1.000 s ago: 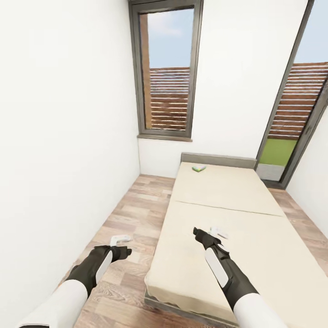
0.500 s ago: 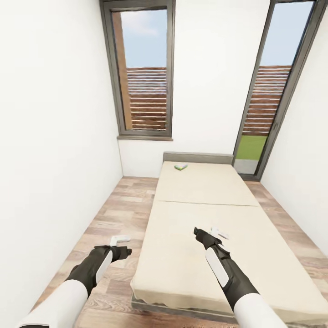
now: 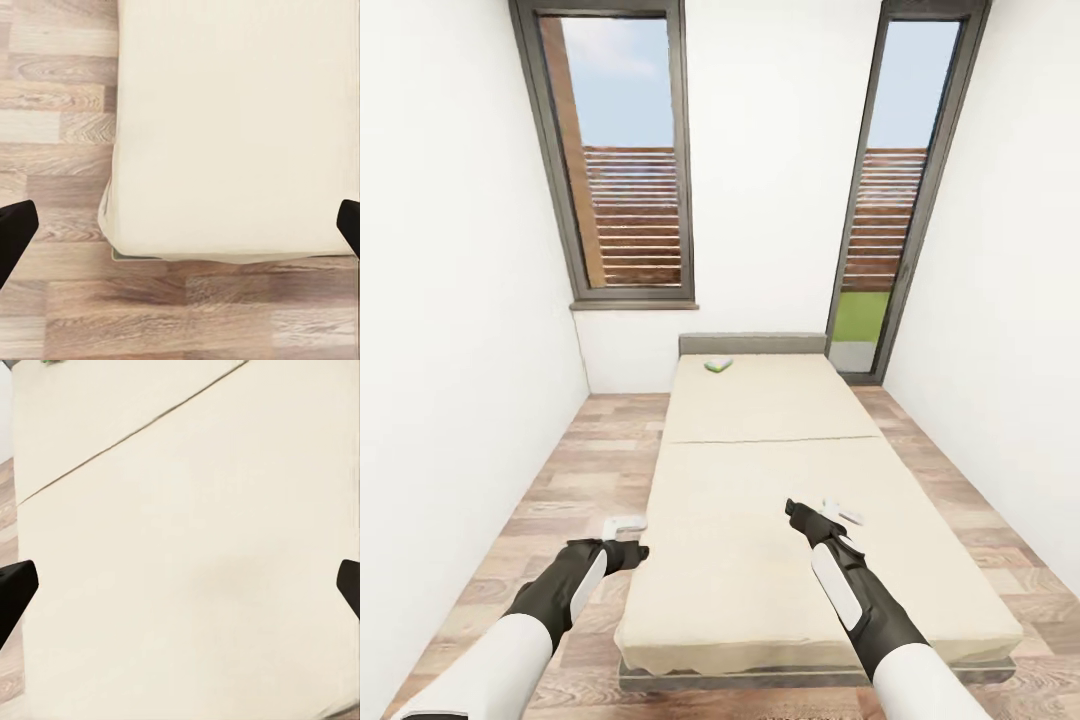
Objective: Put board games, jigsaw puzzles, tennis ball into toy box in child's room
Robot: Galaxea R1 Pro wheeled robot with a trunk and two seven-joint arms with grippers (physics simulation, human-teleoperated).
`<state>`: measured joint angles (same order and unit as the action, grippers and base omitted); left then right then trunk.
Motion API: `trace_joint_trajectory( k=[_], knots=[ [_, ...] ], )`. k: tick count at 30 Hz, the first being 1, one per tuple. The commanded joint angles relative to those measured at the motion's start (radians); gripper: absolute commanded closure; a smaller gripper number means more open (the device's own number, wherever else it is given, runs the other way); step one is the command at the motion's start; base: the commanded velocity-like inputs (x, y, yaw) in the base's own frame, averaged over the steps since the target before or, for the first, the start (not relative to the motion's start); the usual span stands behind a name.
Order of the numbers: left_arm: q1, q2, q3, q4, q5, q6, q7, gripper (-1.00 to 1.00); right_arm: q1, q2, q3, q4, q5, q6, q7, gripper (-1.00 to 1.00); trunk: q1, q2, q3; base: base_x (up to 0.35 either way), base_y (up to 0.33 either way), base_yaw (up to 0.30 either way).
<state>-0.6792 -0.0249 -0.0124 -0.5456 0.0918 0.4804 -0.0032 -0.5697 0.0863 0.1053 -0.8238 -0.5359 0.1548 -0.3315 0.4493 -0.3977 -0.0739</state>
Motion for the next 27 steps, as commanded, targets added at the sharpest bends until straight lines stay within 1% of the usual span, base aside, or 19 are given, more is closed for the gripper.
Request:
trace_joint_trajectory(
  k=[1, 9, 16, 21, 27],
  knots=[
    [0.0, 0.0, -0.001, -0.002, 0.009, 0.006, 0.002, -1.0, -0.001, 0.0, 0.003, -0.001, -0.006, 0.003, -0.008, -1.0, 0.001, -0.002, -0.002, 0.0, 0.0, -0.281],
    [0.0, 0.0, -0.001, -0.002, 0.009, 0.006, 0.002, -1.0, -0.001, 0.0, 0.003, -0.001, -0.005, 0.003, -0.008, -1.0, 0.001, -0.002, -0.007, 0.0, 0.0, -0.264],
    [0.0, -0.002, -0.001, -0.002, 0.008, 0.006, 0.002, -1.0, -0.001, 0.0, 0.004, -0.001, -0.004, 0.002, -0.008, -1.0, 0.001, -0.002, -0.014, 0.014, 0.019, -0.198],
    [0.0, -0.002, -0.001, -0.002, 0.008, 0.006, 0.002, -1.0, -0.001, 0.0, 0.004, -0.001, -0.004, 0.002, -0.008, -1.0, 0.001, -0.002, -0.021, 0.096, 0.12, -0.132],
    [0.0, -0.001, -0.001, -0.002, 0.008, 0.005, 0.002, -1.0, -0.001, 0.0, 0.004, -0.001, -0.004, 0.002, -0.008, -1.0, 0.001, -0.002, -0.024, 0.141, 0.168, -0.036]
  ],
)
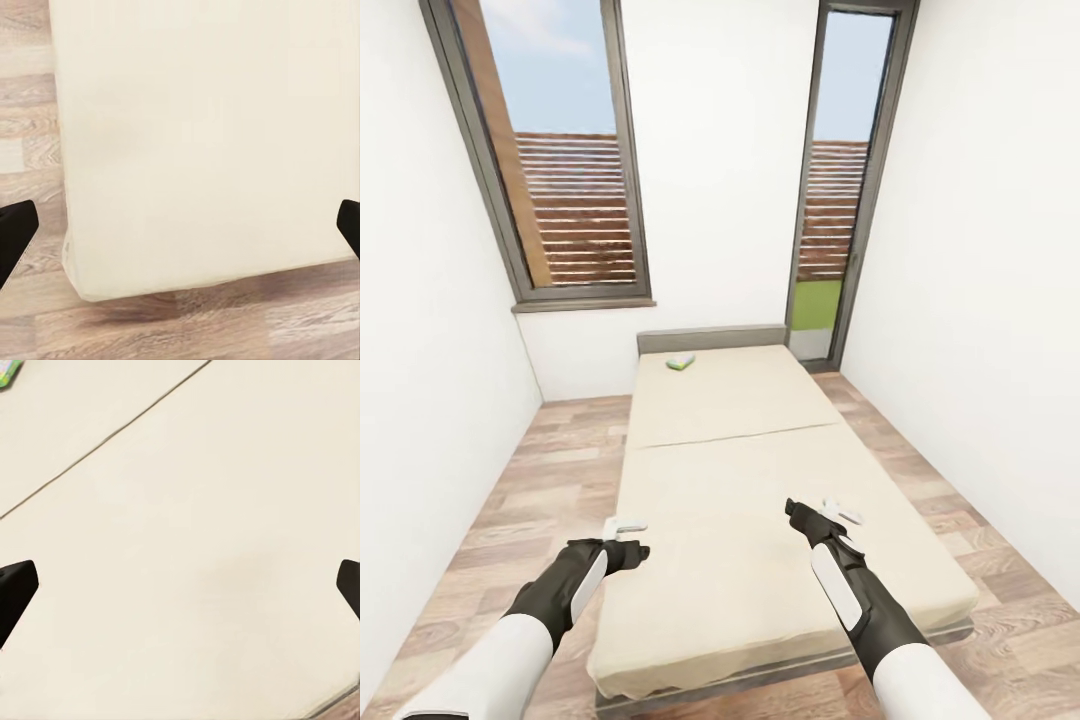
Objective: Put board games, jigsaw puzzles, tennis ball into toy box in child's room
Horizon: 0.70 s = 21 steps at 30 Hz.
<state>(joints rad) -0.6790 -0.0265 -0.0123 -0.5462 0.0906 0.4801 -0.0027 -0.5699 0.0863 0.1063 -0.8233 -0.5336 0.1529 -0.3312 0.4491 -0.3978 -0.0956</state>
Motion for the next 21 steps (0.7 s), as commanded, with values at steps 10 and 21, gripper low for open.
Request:
trace_joint_trajectory(
  k=[10, 21],
  knots=[
    [-0.001, 0.0, -0.001, -0.001, 0.009, 0.005, 0.001, -1.0, -0.001, 0.001, 0.003, -0.003, -0.006, 0.004, -0.008, -1.0, 0.001, -0.002, -0.006, 0.185, 0.213, -0.004],
    [-0.001, 0.001, -0.001, -0.001, 0.009, 0.005, 0.001, -1.0, -0.001, 0.001, 0.003, -0.003, -0.006, 0.003, -0.008, -1.0, 0.001, -0.002, -0.014, 0.093, 0.042, 0.0]
  ],
)
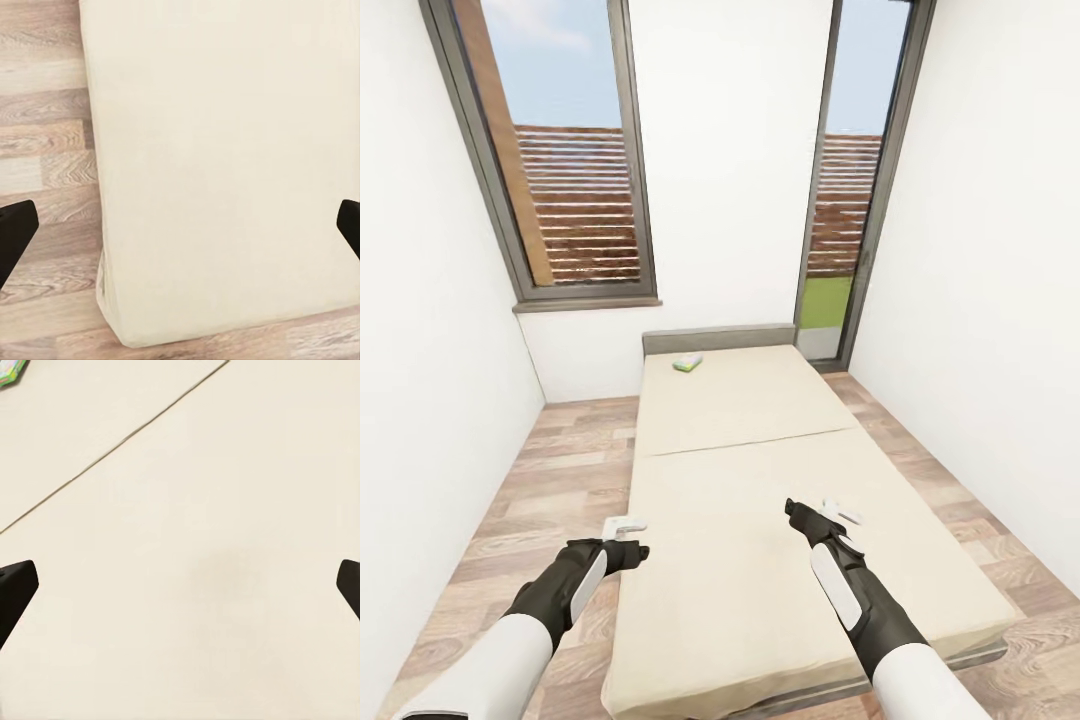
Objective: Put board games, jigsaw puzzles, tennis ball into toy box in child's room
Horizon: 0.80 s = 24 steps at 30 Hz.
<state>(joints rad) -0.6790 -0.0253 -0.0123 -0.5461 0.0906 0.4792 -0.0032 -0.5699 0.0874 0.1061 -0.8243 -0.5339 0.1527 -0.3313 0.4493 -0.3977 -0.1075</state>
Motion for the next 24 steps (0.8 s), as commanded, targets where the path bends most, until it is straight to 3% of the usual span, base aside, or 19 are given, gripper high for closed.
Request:
trace_joint_trajectory(
  k=[1, 9, 24],
  knots=[
    [-0.001, 0.0, -0.001, -0.002, 0.009, 0.006, 0.002, -1.0, -0.001, 0.0, 0.003, -0.002, -0.006, 0.004, -0.008, -1.0, 0.001, -0.002, -0.003, 0.022, 0.006, 0.0],
    [-0.001, 0.0, -0.001, -0.002, 0.009, 0.006, 0.002, -1.0, -0.001, 0.0, 0.003, -0.002, -0.006, 0.003, -0.008, -1.0, 0.001, -0.002, -0.003, 0.008, 0.002, -0.025],
    [-0.001, -0.001, -0.001, -0.002, 0.009, 0.006, 0.002, -1.0, -0.001, 0.0, 0.003, -0.002, -0.006, 0.004, -0.007, -1.0, 0.001, -0.002, -0.003, 0.006, 0.0, -0.212]
  ],
)
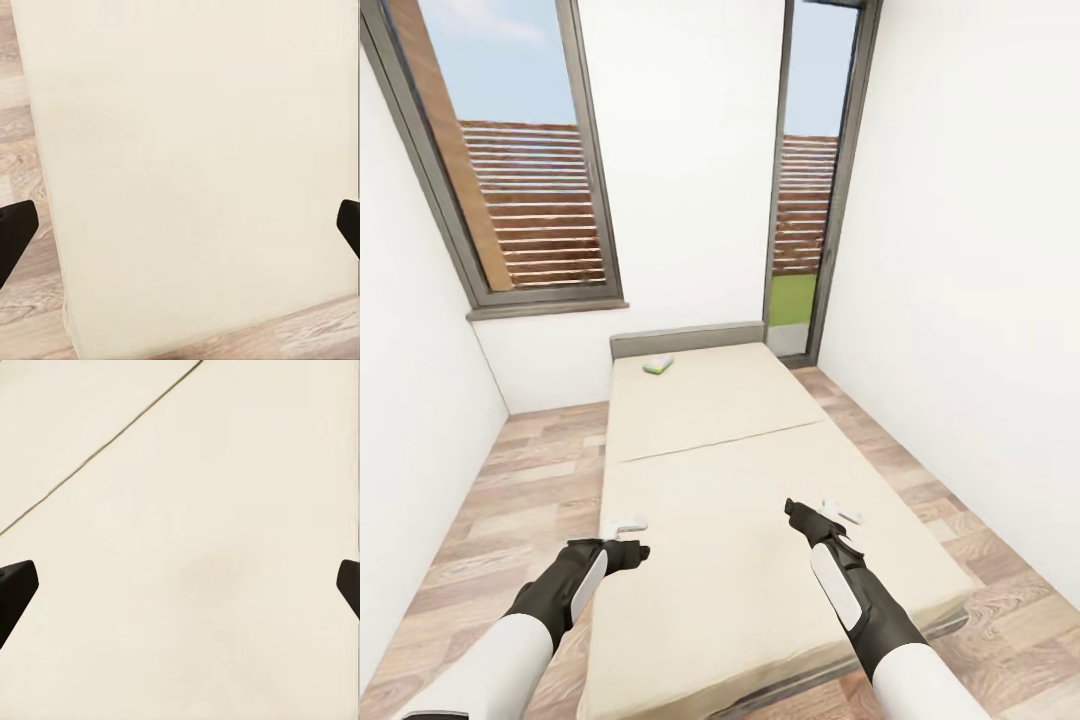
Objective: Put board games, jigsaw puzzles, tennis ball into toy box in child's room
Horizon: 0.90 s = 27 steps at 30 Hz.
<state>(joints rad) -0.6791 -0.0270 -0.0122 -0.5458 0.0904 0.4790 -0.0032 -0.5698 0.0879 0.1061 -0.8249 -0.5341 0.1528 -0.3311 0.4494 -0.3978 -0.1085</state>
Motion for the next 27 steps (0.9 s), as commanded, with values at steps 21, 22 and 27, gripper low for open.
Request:
trace_joint_trajectory(
  k=[21, 22, 27],
  knots=[
    [0.0, 0.0, -0.001, -0.002, 0.009, 0.006, 0.002, -1.0, -0.001, 0.0, 0.003, -0.001, -0.007, 0.003, -0.007, -1.0, 0.001, -0.002, -0.002, 0.011, 0.041, -0.093],
    [0.0, 0.0, -0.001, -0.002, 0.009, 0.006, 0.002, -1.0, -0.001, 0.0, 0.003, -0.001, -0.007, 0.003, -0.007, -1.0, 0.001, -0.002, -0.002, 0.0, 0.205, -0.26],
    [0.0, -0.001, -0.002, -0.002, 0.009, 0.003, 0.002, -1.0, -0.001, 0.0, 0.003, -0.001, -0.007, 0.004, -0.006, -1.0, 0.001, -0.002, -0.002, 0.0, 0.186, -0.27]
  ],
)
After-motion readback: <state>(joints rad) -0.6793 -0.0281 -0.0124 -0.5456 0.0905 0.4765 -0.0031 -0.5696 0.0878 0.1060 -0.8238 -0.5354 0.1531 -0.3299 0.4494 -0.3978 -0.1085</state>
